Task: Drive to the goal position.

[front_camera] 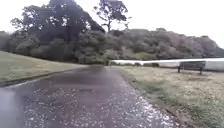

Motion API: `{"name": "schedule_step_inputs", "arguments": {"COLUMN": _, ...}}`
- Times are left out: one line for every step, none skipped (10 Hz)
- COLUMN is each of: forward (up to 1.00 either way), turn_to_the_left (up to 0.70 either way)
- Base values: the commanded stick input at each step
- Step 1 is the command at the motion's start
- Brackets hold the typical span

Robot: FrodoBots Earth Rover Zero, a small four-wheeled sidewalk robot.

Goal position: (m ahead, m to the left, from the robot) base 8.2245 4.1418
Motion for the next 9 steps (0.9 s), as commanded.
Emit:
{"name": "schedule_step_inputs", "arguments": {"forward": 0.45, "turn_to_the_left": 0.02}}
{"name": "schedule_step_inputs", "arguments": {"forward": 0.45, "turn_to_the_left": 0.02}}
{"name": "schedule_step_inputs", "arguments": {"forward": 0.45, "turn_to_the_left": 0.02}}
{"name": "schedule_step_inputs", "arguments": {"forward": 0.45, "turn_to_the_left": 0.02}}
{"name": "schedule_step_inputs", "arguments": {"forward": 0.45, "turn_to_the_left": 0.03}}
{"name": "schedule_step_inputs", "arguments": {"forward": 0.45, "turn_to_the_left": 0.02}}
{"name": "schedule_step_inputs", "arguments": {"forward": 0.45, "turn_to_the_left": 0.02}}
{"name": "schedule_step_inputs", "arguments": {"forward": 0.45, "turn_to_the_left": 0.02}}
{"name": "schedule_step_inputs", "arguments": {"forward": 0.45, "turn_to_the_left": 0.02}}
